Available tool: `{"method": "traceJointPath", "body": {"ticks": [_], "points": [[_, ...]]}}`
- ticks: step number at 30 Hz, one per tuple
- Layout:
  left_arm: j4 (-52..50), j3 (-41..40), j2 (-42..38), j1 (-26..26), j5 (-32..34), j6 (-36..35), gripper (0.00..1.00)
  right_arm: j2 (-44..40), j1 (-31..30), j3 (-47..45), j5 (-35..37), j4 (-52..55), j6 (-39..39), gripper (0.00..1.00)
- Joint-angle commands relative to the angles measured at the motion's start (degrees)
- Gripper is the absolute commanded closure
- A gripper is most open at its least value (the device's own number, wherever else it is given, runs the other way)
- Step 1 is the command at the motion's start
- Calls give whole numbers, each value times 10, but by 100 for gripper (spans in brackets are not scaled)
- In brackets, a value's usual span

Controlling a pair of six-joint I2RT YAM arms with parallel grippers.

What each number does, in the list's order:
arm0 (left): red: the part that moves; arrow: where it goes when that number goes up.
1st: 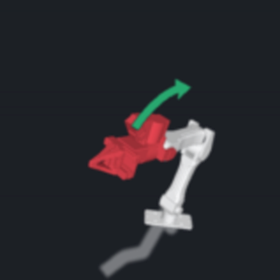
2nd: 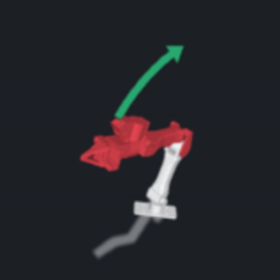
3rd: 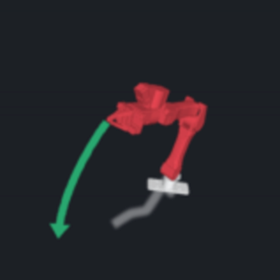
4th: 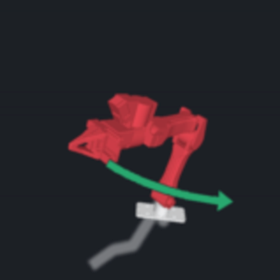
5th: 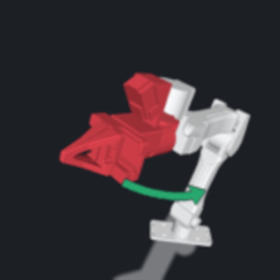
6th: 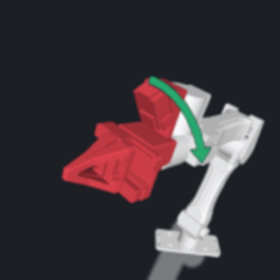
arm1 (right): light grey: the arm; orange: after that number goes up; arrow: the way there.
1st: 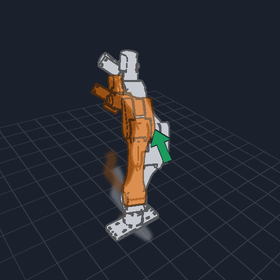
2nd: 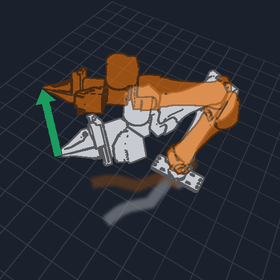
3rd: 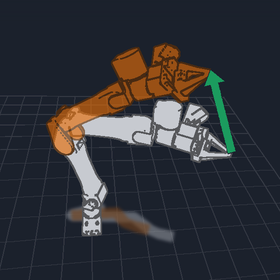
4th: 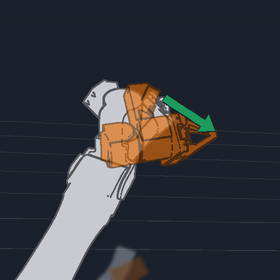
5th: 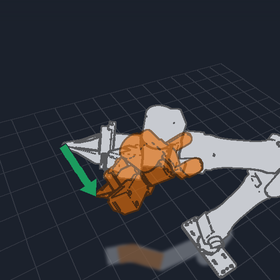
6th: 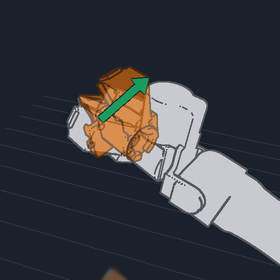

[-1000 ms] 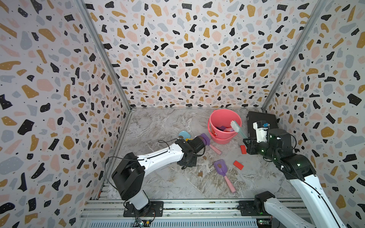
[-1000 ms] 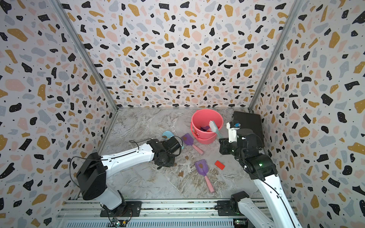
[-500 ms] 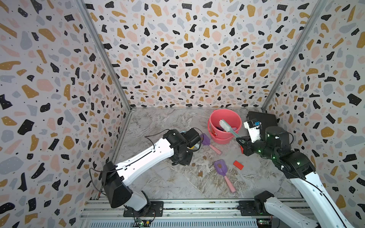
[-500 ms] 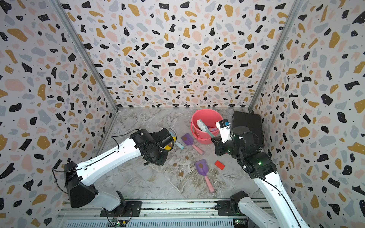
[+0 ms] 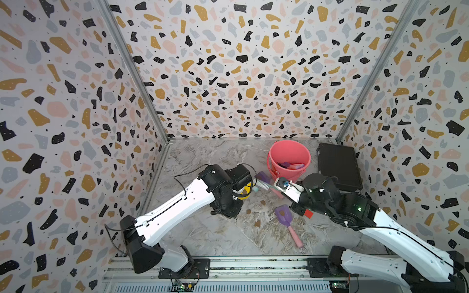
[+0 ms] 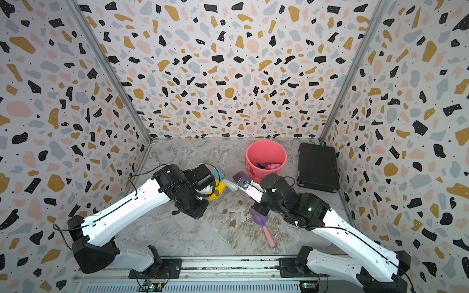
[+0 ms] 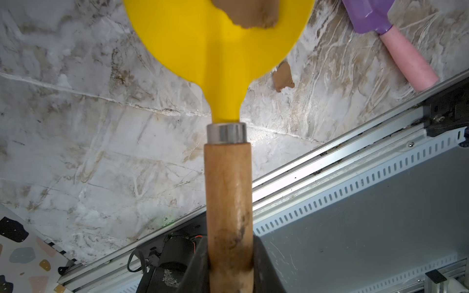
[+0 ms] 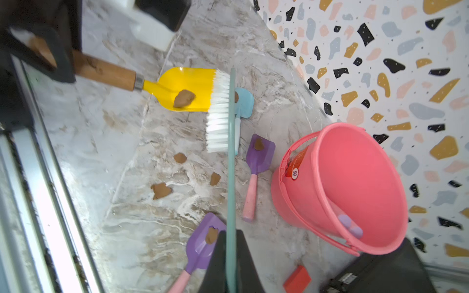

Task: Brush the soil off the hand trowel and place it into the bucket
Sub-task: Brush off the soil from the hand trowel.

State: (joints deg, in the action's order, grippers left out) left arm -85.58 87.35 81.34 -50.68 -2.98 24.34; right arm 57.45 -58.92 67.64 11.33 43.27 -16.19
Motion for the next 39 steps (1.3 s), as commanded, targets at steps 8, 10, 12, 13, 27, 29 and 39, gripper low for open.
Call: {"method": "traceJointPath", "body": {"ticks": [8,10,12,13,27,29,39], "points": [[-19,-29,-18,1,-17,-17,100,24,-136,-24,159,-123,-128,100],[-19,-29,-19,1,-22,-16,100,25,-145,-38,161,-137,-143,100],[-19,-26,-21,1,-26,-16,100,30,-153,-43,157,-133,-151,100],[-19,-22,-21,2,-28,-17,100,33,-156,-46,156,-130,-154,100],[-28,-5,-24,1,-47,-17,100,73,-197,-66,208,-106,-211,100],[-29,-8,-29,2,-50,-15,100,68,-197,-74,214,-97,-204,100],[-31,-37,-49,1,-57,-13,100,61,-206,-131,296,-75,-235,100]]}}
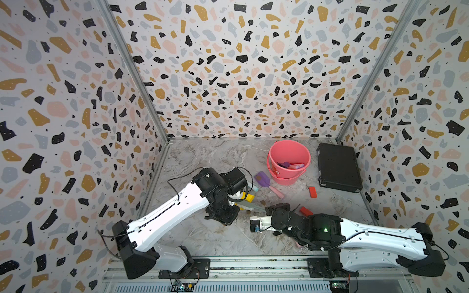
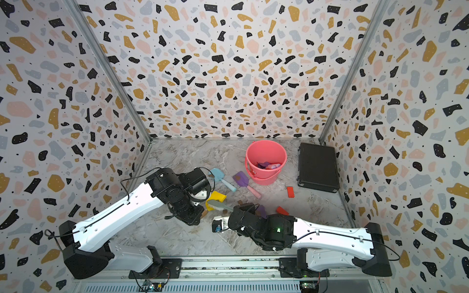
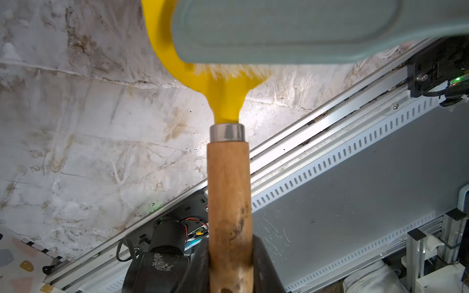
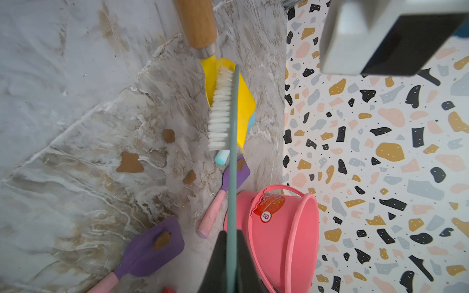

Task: Brush the soil off the hand trowel and place it into the bucket
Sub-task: Brush off the soil from the hand trowel.

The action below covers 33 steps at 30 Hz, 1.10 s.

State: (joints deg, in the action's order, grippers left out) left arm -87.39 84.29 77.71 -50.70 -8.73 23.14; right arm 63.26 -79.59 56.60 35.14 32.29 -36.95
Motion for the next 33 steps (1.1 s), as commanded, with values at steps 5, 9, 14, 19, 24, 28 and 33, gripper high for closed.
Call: {"method": "traceJointPath", "body": {"ticks": [5,9,14,19,24,28,33], "points": [[-12,-17,-14,1,2,-5,100,-7,2,-39,125,-7,-87,100],[-11,-27,-12,2,-1,-8,100,-28,4,-43,154,-36,-129,100],[-12,-27,-5,2,0,-11,100,-28,3,20,120,-7,-87,100],[-14,-13,0,2,3,-11,100,-15,-4,55,18,10,-41,100],[-14,-10,3,2,6,-11,100,13,-6,40,-30,18,-38,100],[-13,-7,3,2,7,-11,100,39,-6,26,-26,32,-38,100],[-13,-4,3,2,9,-15,100,44,-6,-13,13,22,-63,100]]}}
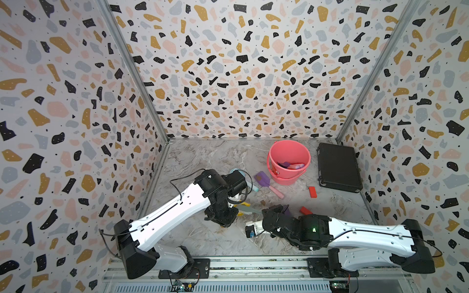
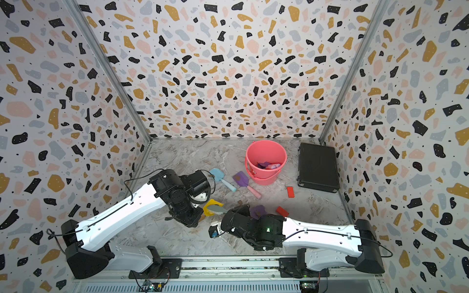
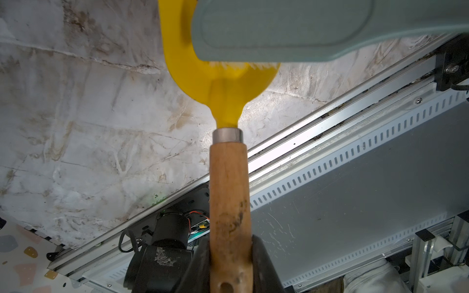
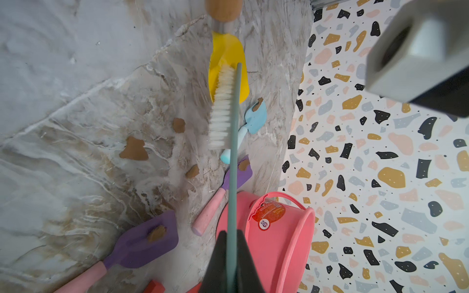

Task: Brush the soil off the hand trowel and place it into the bucket
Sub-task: Brush off the soil from the hand trowel.

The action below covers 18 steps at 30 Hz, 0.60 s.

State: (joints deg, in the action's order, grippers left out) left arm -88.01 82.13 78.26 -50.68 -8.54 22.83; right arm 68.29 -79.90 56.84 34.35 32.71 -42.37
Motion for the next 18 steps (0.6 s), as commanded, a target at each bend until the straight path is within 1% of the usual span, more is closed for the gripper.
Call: {"method": "traceJointPath", "body": {"ticks": [1,7,12,14,18], "points": [[-7,17,-4,1,10,-12,100,-6,-2,-22,35,16,-16,100],[-9,11,-13,1,10,-10,100,-4,20,-37,92,14,-50,100],[-9,7,-22,1,11,-10,100,-3,39,-23,144,15,-71,100],[-8,5,-23,1,10,-10,100,-15,41,-7,144,10,-63,100],[-7,16,-18,1,16,-10,100,-38,39,39,104,16,-4,100]]}}
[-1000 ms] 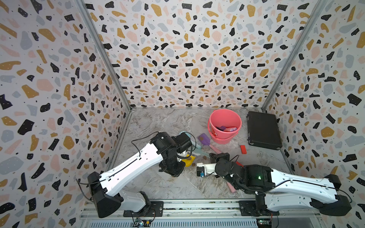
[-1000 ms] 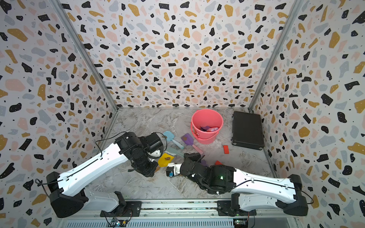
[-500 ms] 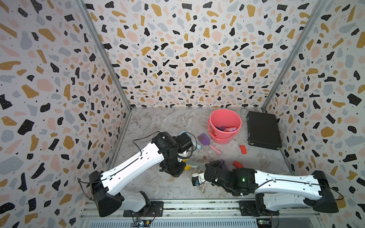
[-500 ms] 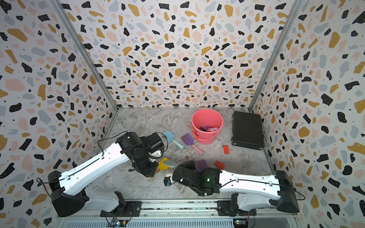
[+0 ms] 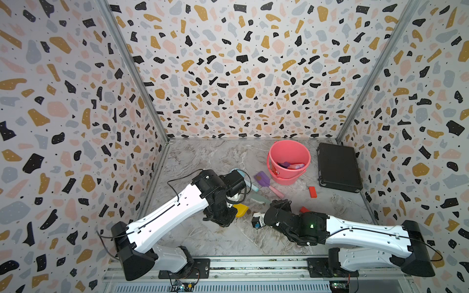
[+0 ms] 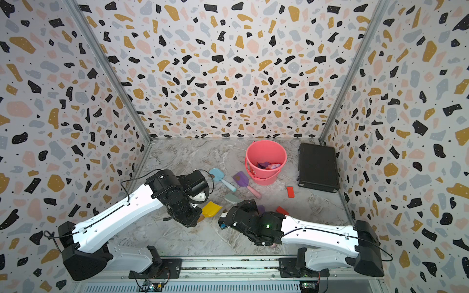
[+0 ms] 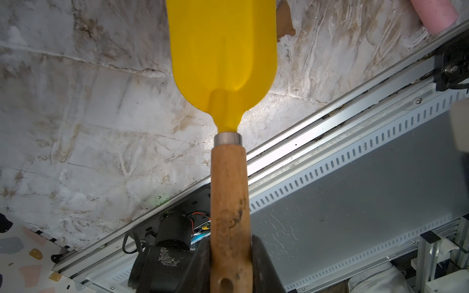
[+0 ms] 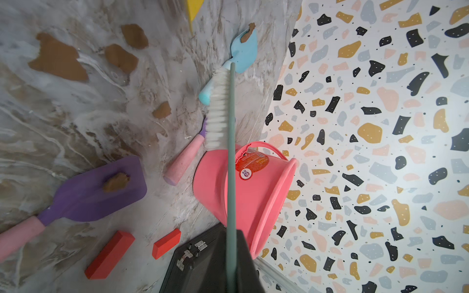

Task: Brush the soil off the hand trowel and place it into the bucket
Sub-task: Brush off the soil from the hand trowel.

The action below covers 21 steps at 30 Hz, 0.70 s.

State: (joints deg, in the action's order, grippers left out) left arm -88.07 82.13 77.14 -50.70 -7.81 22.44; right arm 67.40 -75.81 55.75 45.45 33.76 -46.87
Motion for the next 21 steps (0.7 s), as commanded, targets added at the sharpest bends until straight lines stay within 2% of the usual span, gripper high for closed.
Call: {"method": "traceJointPath", "body": {"ticks": [1,4,8,13,21], "points": [[-5,21,-4,2,9,-6,100,-31,-4,62,-27,12,63,100],[-5,36,5,2,10,-6,100,-33,-20,68,-65,-18,95,100],[-3,47,14,2,11,-9,100,-12,-38,62,-88,-55,98,100],[-1,55,11,2,19,-10,100,22,-38,38,-84,-59,92,100],[-8,54,3,1,46,-8,100,27,-37,-22,-52,-49,81,100]]}}
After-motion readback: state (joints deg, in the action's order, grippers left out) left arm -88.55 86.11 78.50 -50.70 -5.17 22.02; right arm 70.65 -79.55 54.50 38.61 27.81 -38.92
